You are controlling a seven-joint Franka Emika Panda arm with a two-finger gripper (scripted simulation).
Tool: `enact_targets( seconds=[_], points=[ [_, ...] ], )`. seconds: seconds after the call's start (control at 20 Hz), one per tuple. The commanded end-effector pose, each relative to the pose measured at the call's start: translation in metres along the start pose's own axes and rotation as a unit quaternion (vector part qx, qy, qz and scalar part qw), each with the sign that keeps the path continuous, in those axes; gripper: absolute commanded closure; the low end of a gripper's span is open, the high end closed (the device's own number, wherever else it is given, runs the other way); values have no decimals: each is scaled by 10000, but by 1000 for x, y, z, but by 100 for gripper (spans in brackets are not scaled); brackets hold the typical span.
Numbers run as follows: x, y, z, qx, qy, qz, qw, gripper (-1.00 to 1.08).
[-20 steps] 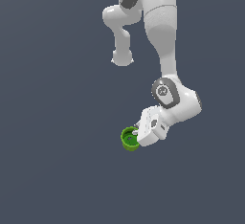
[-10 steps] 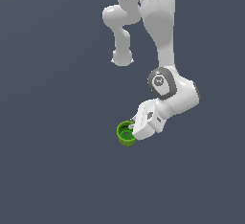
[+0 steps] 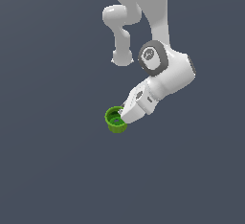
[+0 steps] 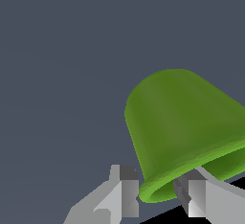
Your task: Pick up the object and move it to a goal position.
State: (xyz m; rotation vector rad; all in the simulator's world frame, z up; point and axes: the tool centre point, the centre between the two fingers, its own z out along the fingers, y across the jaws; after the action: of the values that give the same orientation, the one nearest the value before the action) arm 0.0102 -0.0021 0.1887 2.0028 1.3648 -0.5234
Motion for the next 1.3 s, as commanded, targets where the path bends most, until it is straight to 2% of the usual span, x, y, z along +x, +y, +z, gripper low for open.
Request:
enact_targets(
  seconds=[0.0,0.9,1.25],
  points=[
    [-27,4,-9,-7,6,9,10000,108],
    [-244,33,-76,2,9,10,10000,108],
    [-313,44,-98,1,5,11,10000,108]
  ],
)
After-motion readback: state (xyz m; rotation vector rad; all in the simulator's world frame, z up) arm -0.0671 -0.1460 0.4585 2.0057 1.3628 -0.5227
